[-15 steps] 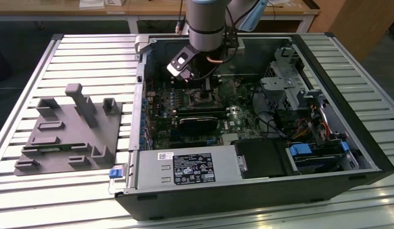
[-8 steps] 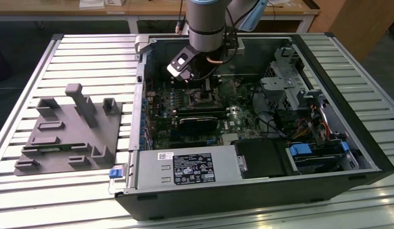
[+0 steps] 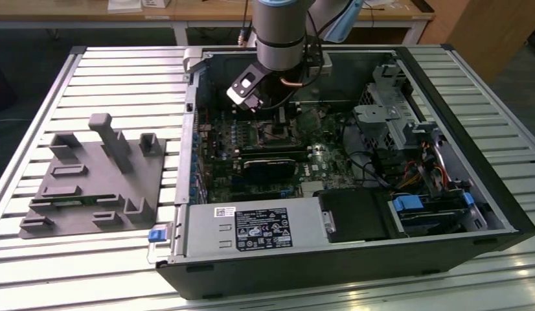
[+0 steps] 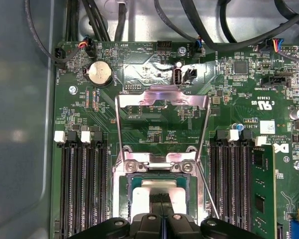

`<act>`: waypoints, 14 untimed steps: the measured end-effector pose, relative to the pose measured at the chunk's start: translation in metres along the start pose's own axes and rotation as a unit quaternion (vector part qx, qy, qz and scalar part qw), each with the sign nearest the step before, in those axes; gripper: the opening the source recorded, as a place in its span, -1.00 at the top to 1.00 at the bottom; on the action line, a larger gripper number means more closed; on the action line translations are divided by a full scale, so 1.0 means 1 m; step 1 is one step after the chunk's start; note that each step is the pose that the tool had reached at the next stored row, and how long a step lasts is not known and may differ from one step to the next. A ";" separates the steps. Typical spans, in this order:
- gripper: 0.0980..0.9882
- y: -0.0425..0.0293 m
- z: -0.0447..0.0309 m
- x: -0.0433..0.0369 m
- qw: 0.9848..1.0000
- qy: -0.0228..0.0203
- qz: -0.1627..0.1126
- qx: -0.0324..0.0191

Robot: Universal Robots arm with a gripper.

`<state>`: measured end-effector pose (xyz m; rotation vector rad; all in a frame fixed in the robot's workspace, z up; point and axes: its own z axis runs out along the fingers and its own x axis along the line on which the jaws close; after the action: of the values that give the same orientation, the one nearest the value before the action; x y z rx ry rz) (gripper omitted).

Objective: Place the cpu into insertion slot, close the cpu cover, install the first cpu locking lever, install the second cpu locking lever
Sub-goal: 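Place the cpu into insertion slot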

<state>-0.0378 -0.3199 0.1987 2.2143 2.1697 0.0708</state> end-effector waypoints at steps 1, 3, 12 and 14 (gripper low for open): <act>0.98 0.0000 0.0000 0.0000 1.000 0.000 0.000 0.000; 0.98 0.0001 -0.0001 0.0000 1.000 0.000 0.000 0.000; 0.98 0.0008 -0.0133 0.0000 1.000 0.000 0.000 0.000; 0.98 0.0012 -0.0190 0.0001 1.000 0.000 0.000 0.000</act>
<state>-0.0378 -0.3199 0.2177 2.2142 2.1697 0.0714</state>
